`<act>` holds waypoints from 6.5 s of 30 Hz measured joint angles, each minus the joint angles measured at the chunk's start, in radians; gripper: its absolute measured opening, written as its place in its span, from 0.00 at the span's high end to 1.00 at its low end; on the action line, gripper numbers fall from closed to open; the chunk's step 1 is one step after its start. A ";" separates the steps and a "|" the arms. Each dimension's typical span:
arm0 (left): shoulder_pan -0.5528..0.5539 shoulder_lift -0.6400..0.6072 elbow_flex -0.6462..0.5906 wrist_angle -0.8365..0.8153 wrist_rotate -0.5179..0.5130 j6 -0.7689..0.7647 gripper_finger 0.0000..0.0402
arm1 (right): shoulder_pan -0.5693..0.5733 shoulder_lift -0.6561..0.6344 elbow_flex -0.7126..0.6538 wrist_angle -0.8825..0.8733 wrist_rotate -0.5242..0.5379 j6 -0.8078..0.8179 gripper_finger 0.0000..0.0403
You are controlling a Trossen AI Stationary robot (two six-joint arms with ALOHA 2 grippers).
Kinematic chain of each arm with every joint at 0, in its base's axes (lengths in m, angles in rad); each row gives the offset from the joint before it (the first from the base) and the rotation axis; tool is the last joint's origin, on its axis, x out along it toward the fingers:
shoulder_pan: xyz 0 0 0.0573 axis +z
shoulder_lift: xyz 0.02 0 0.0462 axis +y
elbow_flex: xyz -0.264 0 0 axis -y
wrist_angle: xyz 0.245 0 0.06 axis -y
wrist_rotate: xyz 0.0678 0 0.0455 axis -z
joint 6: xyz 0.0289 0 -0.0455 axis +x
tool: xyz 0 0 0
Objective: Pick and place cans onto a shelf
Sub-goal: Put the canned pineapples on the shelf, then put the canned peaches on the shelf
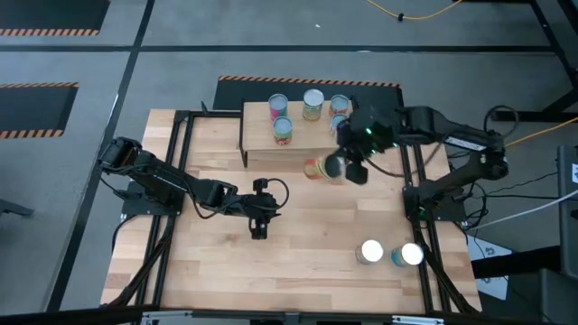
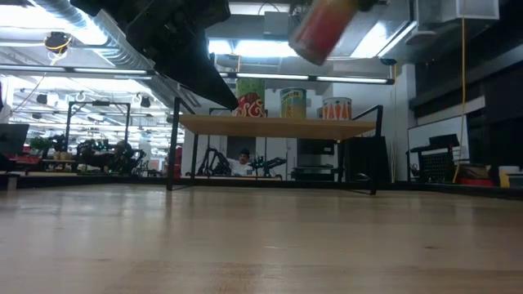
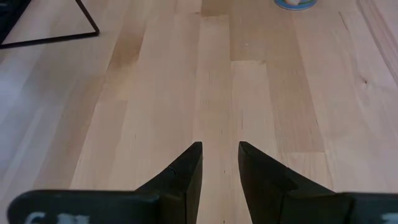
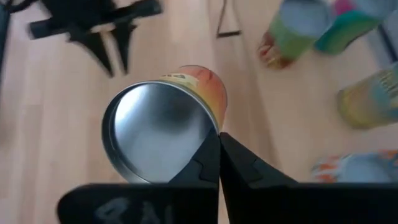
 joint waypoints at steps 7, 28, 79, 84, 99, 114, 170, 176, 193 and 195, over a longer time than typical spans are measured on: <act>0.000 0.000 0.000 0.000 0.000 0.000 0.76 | -0.146 0.174 0.192 -0.076 0.001 -0.118 0.99; 0.000 0.000 0.000 0.000 0.000 0.000 0.76 | -0.425 0.365 0.269 -0.112 -0.100 -0.169 0.98; 0.000 0.000 0.000 0.000 0.000 0.000 0.76 | -0.407 0.347 0.270 -0.100 -0.105 -0.169 0.84; 0.000 0.000 0.000 0.000 0.000 0.000 0.76 | -0.348 0.306 0.270 -0.193 -0.107 -0.159 0.84; 0.000 0.000 0.000 0.000 0.001 -0.007 0.76 | 0.112 0.160 0.182 -0.345 0.052 0.069 0.84; 0.000 0.000 0.000 0.000 0.001 -0.008 0.76 | 0.467 0.037 -0.306 -0.327 0.112 0.460 0.84; 0.000 0.000 0.000 0.000 0.000 -0.008 0.76 | 0.695 0.037 -0.646 0.067 -0.128 0.596 0.86; 0.000 0.000 0.000 0.000 0.000 -0.008 0.76 | 0.695 0.037 -0.646 0.082 -0.128 0.595 0.97; 0.000 0.000 0.000 0.000 0.000 0.000 0.76 | 0.599 0.039 -0.641 0.188 -0.120 0.438 0.99; 0.000 0.000 0.000 0.000 0.000 0.000 0.76 | 0.567 0.039 -0.641 0.217 -0.119 0.398 0.99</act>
